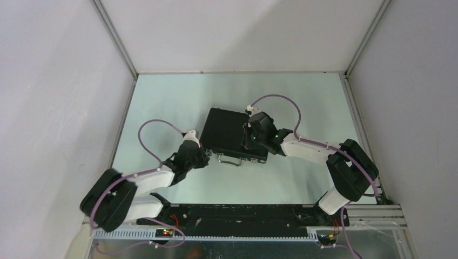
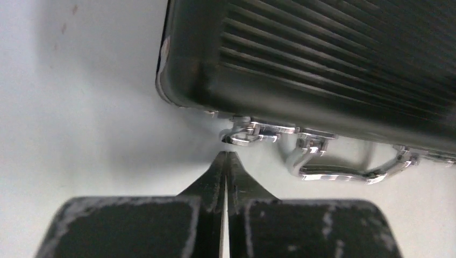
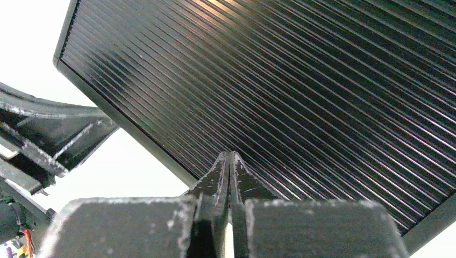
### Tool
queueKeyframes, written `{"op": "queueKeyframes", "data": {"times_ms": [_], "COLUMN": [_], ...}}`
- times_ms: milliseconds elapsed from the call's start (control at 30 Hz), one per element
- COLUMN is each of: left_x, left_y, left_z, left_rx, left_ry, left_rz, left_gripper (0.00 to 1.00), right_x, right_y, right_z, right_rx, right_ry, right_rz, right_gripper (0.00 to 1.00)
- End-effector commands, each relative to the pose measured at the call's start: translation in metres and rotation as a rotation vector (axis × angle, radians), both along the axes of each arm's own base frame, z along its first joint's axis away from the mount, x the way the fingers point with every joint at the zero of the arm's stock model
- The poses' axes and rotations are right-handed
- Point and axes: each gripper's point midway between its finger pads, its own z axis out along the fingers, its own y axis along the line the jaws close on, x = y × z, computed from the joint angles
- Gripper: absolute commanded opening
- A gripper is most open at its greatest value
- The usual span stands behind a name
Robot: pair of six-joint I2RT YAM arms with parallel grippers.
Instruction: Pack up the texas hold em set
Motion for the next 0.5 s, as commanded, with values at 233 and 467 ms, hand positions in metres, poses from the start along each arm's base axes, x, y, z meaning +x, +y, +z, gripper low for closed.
{"op": "queueKeyframes", "data": {"times_ms": [233, 467], "left_x": [0.018, -0.004], "left_y": [0.014, 0.020], "left_z": [-0.006, 0.031], "left_rx": [-0.029, -0.049], "left_ry": [-0.081, -0.111], "left_rz": [0.126, 0.120], "left_gripper": [0.00, 0.00], "right_x": [-0.043, -0.041], "right_y": [-0.032, -0.032], "right_z": [-0.043, -0.039], "right_rx": [-0.161, -0.151], "right_ry": [0.164, 0.156], "right_rz": [0.026, 0.025], "right_gripper": [0.00, 0.00]}}
